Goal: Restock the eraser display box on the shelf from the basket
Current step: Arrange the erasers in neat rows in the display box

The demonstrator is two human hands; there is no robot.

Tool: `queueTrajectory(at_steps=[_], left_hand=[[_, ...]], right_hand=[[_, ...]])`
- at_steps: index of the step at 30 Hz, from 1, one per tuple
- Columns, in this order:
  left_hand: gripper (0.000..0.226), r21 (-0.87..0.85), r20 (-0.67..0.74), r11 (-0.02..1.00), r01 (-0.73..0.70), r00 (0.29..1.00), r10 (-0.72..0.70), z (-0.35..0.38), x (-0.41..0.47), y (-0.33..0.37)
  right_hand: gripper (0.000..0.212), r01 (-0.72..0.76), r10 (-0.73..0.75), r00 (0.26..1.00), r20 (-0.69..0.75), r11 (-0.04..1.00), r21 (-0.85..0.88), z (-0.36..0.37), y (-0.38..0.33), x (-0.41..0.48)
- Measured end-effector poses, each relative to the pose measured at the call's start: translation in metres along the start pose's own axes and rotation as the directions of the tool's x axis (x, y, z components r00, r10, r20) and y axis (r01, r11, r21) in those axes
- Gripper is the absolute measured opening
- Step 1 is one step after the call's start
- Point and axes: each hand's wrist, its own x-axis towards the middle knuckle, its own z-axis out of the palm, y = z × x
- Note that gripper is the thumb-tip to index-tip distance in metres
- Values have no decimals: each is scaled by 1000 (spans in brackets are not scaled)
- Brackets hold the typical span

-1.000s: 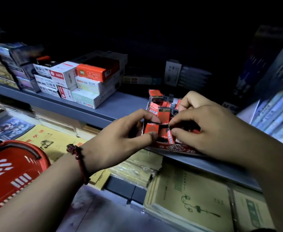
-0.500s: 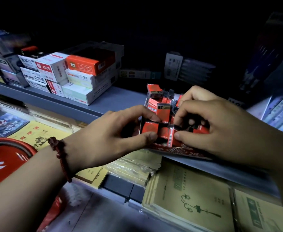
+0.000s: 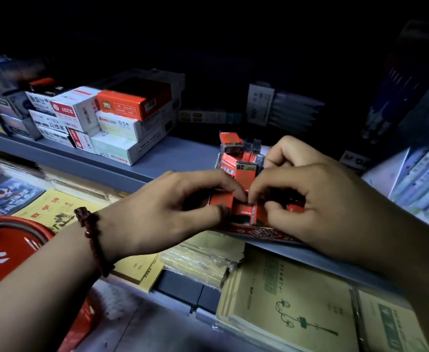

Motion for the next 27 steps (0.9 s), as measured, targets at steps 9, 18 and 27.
queueTrajectory(at_steps=[9,18,27], left_hand=[[24,9,-7,1000,28,1000,-28,5,-5,7],[31,15,16,999,39,999,-40,5,-7,7],[20,29,3,999,36,999,-36,3,-5,1]], right_hand=[[17,-35,37,999,11,995,-96,-1,-10,1],[27,-95,91,992,-90,994,-46,5,-8,0],[13,-138,133,990,-52,986,-94,11,-8,2]])
